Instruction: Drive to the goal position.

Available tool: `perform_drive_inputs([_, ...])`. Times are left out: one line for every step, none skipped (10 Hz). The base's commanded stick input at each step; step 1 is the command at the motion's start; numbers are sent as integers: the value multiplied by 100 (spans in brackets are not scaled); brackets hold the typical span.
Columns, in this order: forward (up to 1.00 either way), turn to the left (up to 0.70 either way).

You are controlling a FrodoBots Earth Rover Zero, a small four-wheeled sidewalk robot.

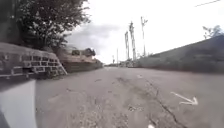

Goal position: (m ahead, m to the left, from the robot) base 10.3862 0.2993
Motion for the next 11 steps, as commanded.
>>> perform_drive_inputs([70, 0])
perform_drive_inputs([70, 0])
perform_drive_inputs([70, 0])
perform_drive_inputs([70, 0])
perform_drive_inputs([70, 0])
perform_drive_inputs([70, 0])
perform_drive_inputs([70, 0])
perform_drive_inputs([70, 0])
perform_drive_inputs([70, 0])
perform_drive_inputs([70, 0])
perform_drive_inputs([70, 0])
